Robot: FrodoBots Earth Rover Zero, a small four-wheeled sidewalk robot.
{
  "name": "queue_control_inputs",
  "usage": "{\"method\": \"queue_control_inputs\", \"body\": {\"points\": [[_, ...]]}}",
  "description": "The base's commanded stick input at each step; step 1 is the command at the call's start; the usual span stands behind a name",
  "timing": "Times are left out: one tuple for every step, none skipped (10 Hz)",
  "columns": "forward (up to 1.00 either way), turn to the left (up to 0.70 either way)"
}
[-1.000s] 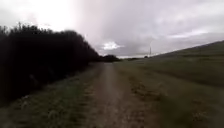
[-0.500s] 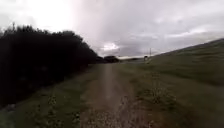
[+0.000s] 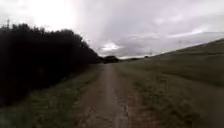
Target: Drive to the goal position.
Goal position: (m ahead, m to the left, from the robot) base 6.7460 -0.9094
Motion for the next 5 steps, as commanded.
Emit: {"method": "queue_control_inputs", "body": {"points": [[0.7, 0.0], [0.7, 0.0], [0.7, 0.0], [0.7, 0.0], [0.7, 0.0]]}}
